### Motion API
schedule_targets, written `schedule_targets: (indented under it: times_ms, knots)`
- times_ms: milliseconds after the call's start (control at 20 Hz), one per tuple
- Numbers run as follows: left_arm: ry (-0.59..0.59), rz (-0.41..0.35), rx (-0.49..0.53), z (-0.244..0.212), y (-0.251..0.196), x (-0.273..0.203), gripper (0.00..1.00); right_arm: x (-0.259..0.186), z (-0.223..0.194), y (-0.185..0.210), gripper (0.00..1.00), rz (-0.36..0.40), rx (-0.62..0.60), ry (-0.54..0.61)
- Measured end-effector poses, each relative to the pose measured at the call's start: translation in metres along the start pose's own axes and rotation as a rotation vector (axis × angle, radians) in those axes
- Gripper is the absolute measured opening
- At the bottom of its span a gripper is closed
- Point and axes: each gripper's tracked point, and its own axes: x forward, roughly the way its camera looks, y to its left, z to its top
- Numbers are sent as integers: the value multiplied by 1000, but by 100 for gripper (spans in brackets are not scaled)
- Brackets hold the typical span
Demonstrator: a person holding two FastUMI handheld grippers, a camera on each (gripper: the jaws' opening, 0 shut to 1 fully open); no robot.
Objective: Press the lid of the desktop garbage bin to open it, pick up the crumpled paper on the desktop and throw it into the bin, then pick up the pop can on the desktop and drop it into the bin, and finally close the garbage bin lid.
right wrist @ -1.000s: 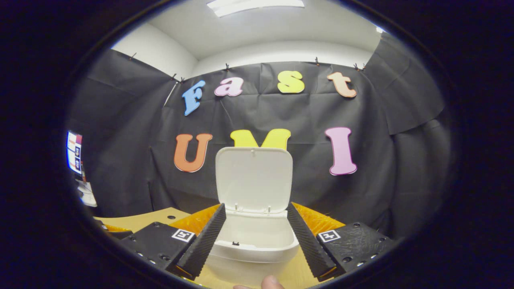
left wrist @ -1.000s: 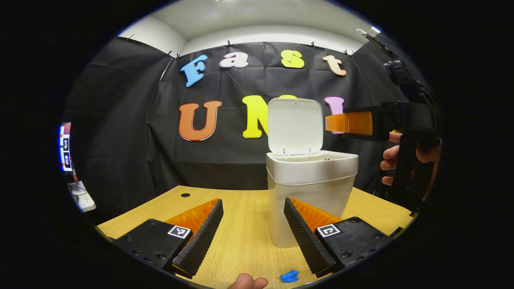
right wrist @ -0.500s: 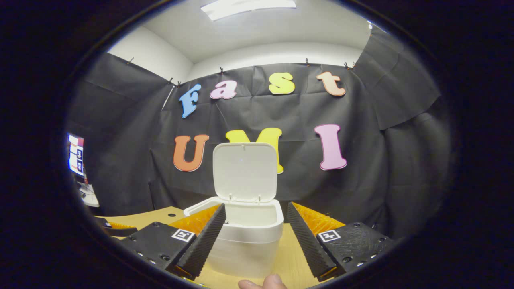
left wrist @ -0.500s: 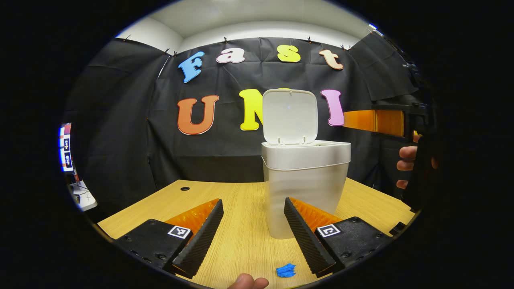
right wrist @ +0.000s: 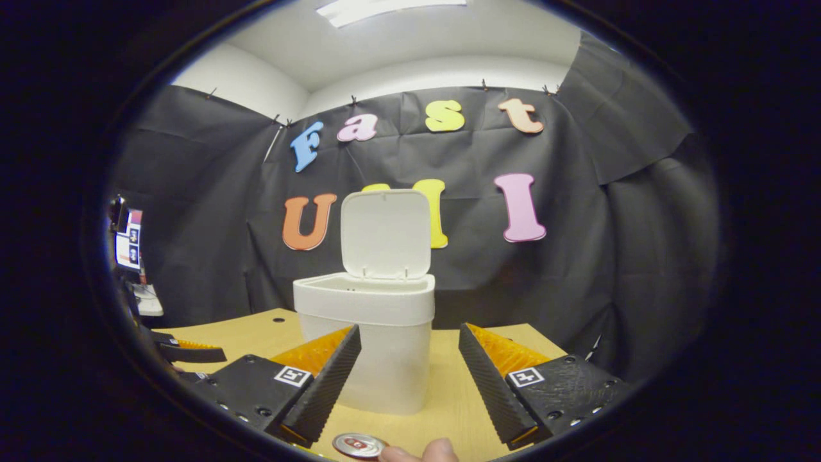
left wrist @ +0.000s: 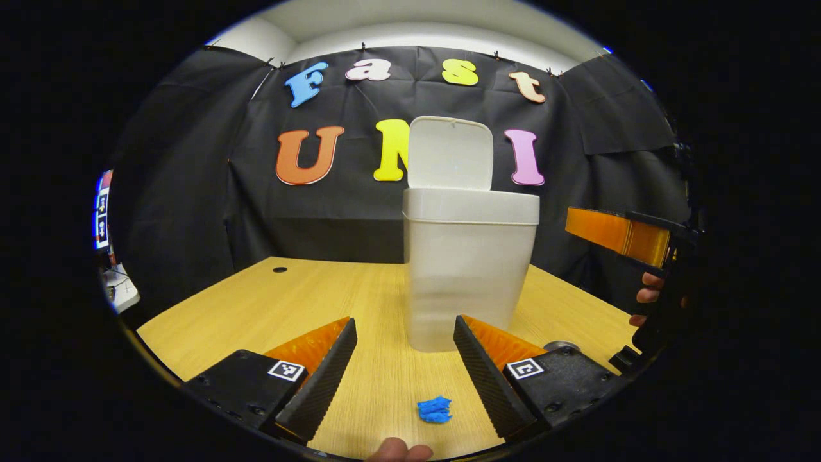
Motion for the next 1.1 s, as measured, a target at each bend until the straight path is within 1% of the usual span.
schedule_targets:
  times_ms: [150,200,250,450,600,650,850,1100]
  knots:
    - [53,-3,-14,-24,-5,-2,98,-11,-13,-4,95,-5,15,0]
    - [68,-2,-18,-31,-6,-3,98,-14,-18,-6,94,-5,21,1]
    - [84,4,-22,-38,-6,-3,98,-16,-24,-6,95,-3,23,7]
    - [150,19,-33,-70,-9,-2,98,-21,-52,-5,95,18,43,54]
    - [193,7,-35,-92,-19,0,99,-27,-58,-9,98,21,56,56]
    - [209,2,-32,-98,-23,0,99,-28,-59,-11,95,14,53,55]
    - [244,6,-22,-114,-27,4,99,-33,-70,-14,96,18,42,60]
    - [276,18,-24,-125,-26,9,99,-38,-83,-15,95,32,60,74]
